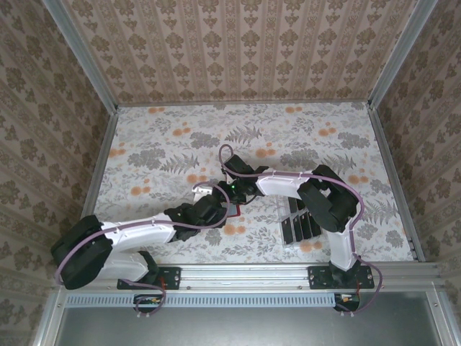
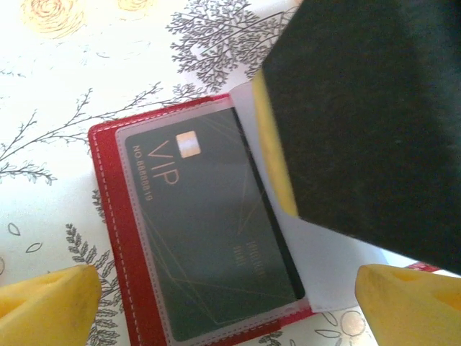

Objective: Put the credit cards into the card holder

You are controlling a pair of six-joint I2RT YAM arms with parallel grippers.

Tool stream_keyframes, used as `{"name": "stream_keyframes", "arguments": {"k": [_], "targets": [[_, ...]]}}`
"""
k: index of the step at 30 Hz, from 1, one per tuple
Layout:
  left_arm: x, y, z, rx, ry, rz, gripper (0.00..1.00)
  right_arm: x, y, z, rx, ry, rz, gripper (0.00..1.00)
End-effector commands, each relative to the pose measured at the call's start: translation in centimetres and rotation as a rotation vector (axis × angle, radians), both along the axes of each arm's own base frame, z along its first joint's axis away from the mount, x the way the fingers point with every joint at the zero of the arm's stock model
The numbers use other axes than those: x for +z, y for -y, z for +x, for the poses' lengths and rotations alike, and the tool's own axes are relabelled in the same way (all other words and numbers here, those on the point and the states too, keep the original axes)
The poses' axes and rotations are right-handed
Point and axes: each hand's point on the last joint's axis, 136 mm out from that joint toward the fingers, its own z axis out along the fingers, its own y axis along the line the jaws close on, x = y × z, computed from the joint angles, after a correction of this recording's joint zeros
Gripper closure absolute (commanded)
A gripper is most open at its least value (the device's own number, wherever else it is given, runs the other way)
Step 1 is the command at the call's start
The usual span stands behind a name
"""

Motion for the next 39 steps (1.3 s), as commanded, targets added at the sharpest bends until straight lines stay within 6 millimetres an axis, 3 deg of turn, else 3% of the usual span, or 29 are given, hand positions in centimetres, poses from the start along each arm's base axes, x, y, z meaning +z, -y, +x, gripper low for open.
{"name": "stream_keyframes", "arguments": {"k": [1,6,14,28,33,39], "targets": [[-0.3,-1.5,0.3,0.077,0.002,0.047,0.0,-1.3,0.2,-1.1,0.003,-0.055,-0.02,0.51],[-1.0,-2.7,0.0,0.116,-0.009,0.064,0.01,-0.1,0.2,-0.7,-0.001,-0.039,0.001,0.5],[-1.4,-3.3,-0.4,0.13,-0.012,0.058,0.0,3.7,1.3,0.4,-0.039,0.054,0.043,0.45],[-1.2,-3.4,-0.5,0.126,-0.004,0.046,0.0,1.1,2.4,0.1,-0.054,0.037,-0.018,0.45],[-0.3,-3.0,-0.4,0.101,0.02,0.011,0.0,-0.4,1.4,0.1,-0.031,0.006,-0.01,0.45],[1.2,-2.2,-0.3,0.062,0.057,-0.058,0.0,-0.4,0.1,-0.2,-0.007,-0.01,0.021,0.45]]}}
